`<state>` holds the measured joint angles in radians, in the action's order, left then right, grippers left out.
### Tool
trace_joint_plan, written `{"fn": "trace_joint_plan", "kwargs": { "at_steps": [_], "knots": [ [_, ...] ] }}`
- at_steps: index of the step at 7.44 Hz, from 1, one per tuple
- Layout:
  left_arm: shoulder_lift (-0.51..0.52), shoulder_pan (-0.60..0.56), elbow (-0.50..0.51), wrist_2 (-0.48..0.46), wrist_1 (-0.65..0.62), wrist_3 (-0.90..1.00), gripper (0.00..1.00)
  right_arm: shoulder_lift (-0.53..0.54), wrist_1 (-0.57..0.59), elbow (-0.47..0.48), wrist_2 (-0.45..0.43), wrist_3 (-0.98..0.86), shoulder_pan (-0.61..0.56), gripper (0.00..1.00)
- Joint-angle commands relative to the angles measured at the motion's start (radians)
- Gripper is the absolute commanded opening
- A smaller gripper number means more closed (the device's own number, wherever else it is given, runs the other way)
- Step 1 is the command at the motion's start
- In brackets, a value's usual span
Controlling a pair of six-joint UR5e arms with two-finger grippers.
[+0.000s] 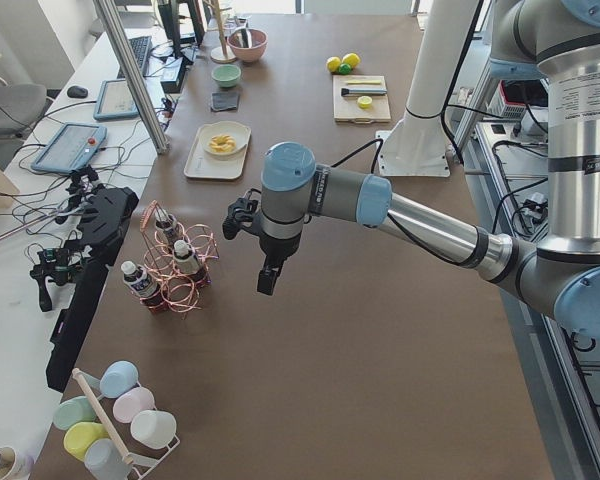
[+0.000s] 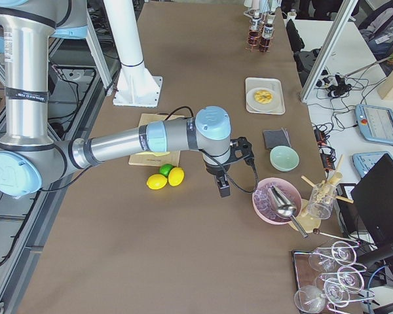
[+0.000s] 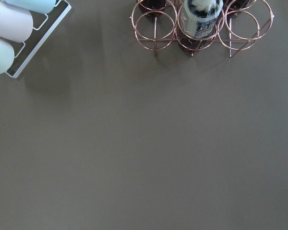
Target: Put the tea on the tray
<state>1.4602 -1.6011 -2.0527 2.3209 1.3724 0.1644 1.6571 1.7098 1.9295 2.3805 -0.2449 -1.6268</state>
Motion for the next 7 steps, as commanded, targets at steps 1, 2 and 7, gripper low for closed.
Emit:
{"fn": "trace_joint_plan", "kwargs": {
  "at_steps": [1, 2, 7],
  "knots": [
    [-0.014, -0.062, 0.003, 0.003, 0.008, 0.112, 0.98, 0.012, -0.002, -0.032, -0.001, -0.014, 0.001, 1.0],
    [-0.012, -0.08, 0.003, 0.006, 0.007, 0.107, 0.98, 0.013, -0.002, -0.034, -0.001, -0.014, 0.001, 1.0],
    [-0.054, -0.08, -0.021, 0.009, 0.01, 0.075, 0.97, 0.024, -0.018, -0.003, -0.01, -0.008, -0.001, 1.0]
  ]
}}
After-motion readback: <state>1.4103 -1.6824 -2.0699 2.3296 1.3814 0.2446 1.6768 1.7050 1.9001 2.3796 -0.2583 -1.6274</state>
